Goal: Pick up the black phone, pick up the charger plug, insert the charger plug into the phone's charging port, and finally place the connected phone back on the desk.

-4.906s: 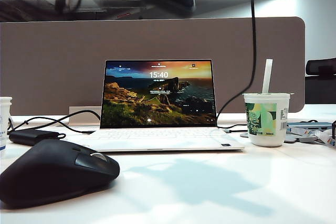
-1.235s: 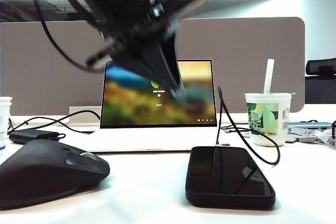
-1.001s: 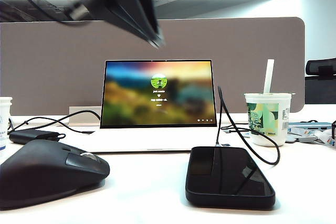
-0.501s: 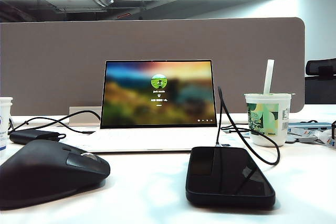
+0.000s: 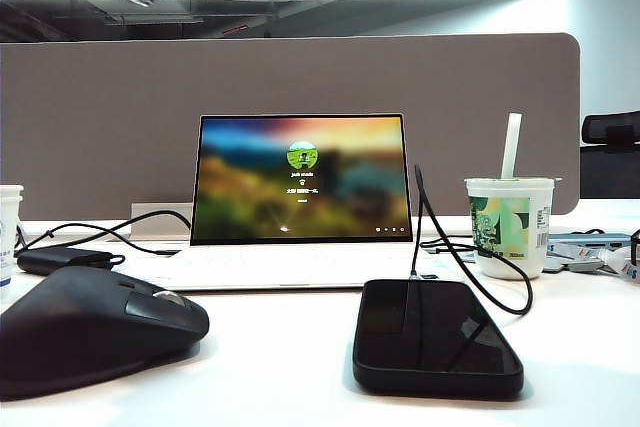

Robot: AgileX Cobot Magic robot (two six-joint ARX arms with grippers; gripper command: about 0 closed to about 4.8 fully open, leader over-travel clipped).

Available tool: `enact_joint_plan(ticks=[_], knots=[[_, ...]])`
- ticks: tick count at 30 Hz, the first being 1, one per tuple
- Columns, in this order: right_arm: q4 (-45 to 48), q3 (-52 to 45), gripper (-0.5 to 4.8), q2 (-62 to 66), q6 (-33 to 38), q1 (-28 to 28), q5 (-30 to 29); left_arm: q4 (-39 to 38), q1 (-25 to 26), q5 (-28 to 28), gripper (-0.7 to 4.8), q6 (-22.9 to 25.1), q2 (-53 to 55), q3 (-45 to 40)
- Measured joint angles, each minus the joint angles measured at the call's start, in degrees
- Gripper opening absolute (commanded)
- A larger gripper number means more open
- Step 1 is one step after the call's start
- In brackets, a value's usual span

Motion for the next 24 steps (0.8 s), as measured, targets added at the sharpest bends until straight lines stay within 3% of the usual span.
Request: enact_joint_plan(ticks=[5, 10, 13, 24], knots=[[5.79, -5.57, -0.06, -6.54, 0.00, 0.00, 0.79, 7.10, 0.00, -0.04, -0.06, 3.48, -6.84, -6.69], [6.84, -6.82, -0.05, -9.86, 0.00, 0.00, 0.79, 14.82, 0.00, 6.38, -0.06, 9.46, -13.03, -14.34], [6.84, -6.82, -0.05, -10.47, 0.00, 0.00, 0.61, 18.53, 0.00, 9.01, -0.06, 9.94, -17.90, -18.03], [6.86, -6.80, -0.05, -10.82, 0.00, 0.00, 0.70, 22.58, 0.42, 9.31, -0.06, 10.47, -33.94, -26.12]])
